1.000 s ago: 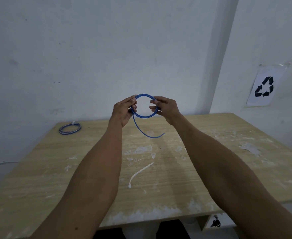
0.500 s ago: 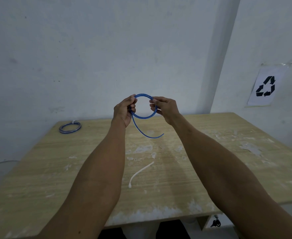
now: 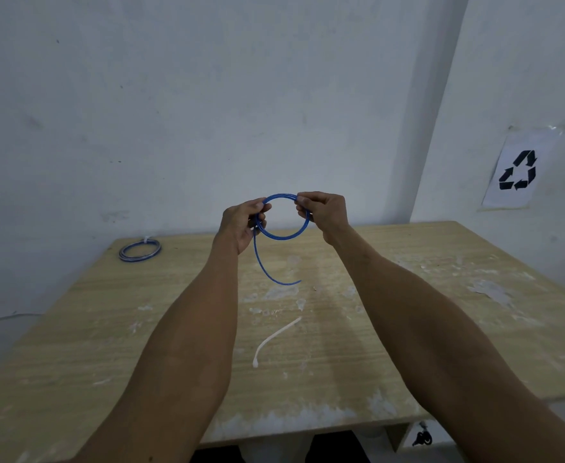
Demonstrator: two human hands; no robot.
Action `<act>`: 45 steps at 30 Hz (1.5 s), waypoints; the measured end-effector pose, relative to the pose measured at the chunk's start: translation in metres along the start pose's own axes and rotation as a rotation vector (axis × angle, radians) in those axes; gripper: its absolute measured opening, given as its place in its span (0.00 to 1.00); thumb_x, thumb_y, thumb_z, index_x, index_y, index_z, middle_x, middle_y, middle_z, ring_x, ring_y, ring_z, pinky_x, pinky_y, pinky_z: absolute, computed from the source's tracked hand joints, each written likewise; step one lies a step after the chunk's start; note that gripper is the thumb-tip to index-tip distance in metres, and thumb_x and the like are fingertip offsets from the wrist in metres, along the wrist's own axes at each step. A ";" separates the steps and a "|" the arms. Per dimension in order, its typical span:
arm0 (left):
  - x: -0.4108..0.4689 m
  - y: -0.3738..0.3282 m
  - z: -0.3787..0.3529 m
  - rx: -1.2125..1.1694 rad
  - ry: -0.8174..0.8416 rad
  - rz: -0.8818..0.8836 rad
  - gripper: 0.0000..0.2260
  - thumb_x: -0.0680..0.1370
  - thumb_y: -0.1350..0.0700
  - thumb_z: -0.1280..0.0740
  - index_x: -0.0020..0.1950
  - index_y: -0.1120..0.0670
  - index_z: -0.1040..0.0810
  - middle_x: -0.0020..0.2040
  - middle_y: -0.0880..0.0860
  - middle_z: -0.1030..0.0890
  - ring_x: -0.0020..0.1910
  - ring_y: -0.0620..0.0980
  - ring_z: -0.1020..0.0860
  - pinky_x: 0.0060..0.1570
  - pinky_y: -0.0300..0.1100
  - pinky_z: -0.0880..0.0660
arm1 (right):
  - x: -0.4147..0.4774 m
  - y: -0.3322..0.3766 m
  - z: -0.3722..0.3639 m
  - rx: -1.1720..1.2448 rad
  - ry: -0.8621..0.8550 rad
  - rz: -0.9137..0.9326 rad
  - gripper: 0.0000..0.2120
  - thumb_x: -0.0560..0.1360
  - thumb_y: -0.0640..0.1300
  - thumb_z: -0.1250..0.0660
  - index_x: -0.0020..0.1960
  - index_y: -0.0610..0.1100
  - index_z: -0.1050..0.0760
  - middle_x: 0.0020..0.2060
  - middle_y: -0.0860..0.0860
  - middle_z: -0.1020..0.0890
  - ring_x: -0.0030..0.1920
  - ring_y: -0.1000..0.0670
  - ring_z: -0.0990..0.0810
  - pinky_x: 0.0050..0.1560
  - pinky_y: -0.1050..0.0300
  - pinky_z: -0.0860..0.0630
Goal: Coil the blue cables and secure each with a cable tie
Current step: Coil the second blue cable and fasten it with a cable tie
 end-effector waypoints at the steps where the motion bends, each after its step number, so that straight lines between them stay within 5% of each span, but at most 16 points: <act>1: 0.000 -0.002 0.000 0.022 0.001 -0.013 0.09 0.80 0.66 0.35 0.56 0.63 0.17 0.46 0.58 0.15 0.35 0.47 0.23 0.42 0.42 0.22 | 0.000 0.000 0.000 -0.005 -0.007 0.007 0.08 0.76 0.35 0.27 0.54 0.31 0.17 0.44 0.36 0.15 0.40 0.45 0.16 0.50 0.51 0.16; 9: 0.000 -0.019 0.010 0.189 -0.070 -0.132 0.08 0.81 0.58 0.31 0.59 0.53 0.16 0.53 0.53 0.13 0.37 0.46 0.24 0.43 0.43 0.21 | -0.008 0.006 -0.013 -0.134 0.108 0.016 0.13 0.73 0.32 0.25 0.57 0.35 0.17 0.46 0.39 0.14 0.42 0.46 0.15 0.45 0.52 0.16; 14: 0.001 -0.011 0.015 0.091 -0.091 -0.080 0.09 0.77 0.59 0.26 0.54 0.62 0.16 0.46 0.59 0.14 0.33 0.46 0.24 0.40 0.41 0.22 | -0.008 0.010 -0.003 -0.100 0.032 0.024 0.13 0.73 0.31 0.26 0.56 0.36 0.17 0.44 0.39 0.14 0.40 0.43 0.14 0.46 0.48 0.15; 18: 0.001 -0.011 0.008 -0.005 -0.054 -0.076 0.07 0.80 0.64 0.32 0.55 0.66 0.18 0.43 0.57 0.18 0.31 0.46 0.26 0.38 0.40 0.23 | -0.009 0.011 -0.005 -0.047 0.038 0.031 0.13 0.73 0.31 0.27 0.57 0.35 0.17 0.46 0.37 0.14 0.40 0.44 0.15 0.47 0.49 0.15; 24: -0.003 -0.013 0.010 -0.130 -0.106 -0.096 0.04 0.80 0.64 0.32 0.51 0.63 0.18 0.40 0.55 0.20 0.29 0.45 0.30 0.33 0.38 0.28 | -0.016 0.017 -0.014 -0.075 0.114 -0.001 0.12 0.74 0.35 0.26 0.58 0.36 0.17 0.40 0.42 0.14 0.36 0.49 0.17 0.40 0.58 0.18; 36: -0.002 -0.014 0.008 -0.072 -0.088 -0.098 0.05 0.79 0.61 0.31 0.52 0.59 0.16 0.41 0.54 0.17 0.27 0.45 0.32 0.30 0.36 0.30 | -0.018 0.023 -0.014 -0.169 0.168 0.054 0.11 0.77 0.36 0.28 0.59 0.35 0.18 0.46 0.36 0.14 0.39 0.46 0.16 0.44 0.55 0.16; 45: -0.003 -0.009 0.000 -0.056 -0.085 -0.103 0.07 0.79 0.60 0.29 0.54 0.61 0.15 0.44 0.57 0.15 0.27 0.46 0.32 0.31 0.38 0.29 | -0.017 0.041 -0.012 -0.456 0.035 0.258 0.13 0.69 0.43 0.20 0.51 0.41 0.15 0.34 0.45 0.14 0.32 0.50 0.15 0.40 0.53 0.16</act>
Point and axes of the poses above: each hand's wrist, its own x-axis towards the middle knuckle, its own z-axis out of the back of the hand, y = z × x, the point moved 10 cm from there along x, towards the middle knuckle
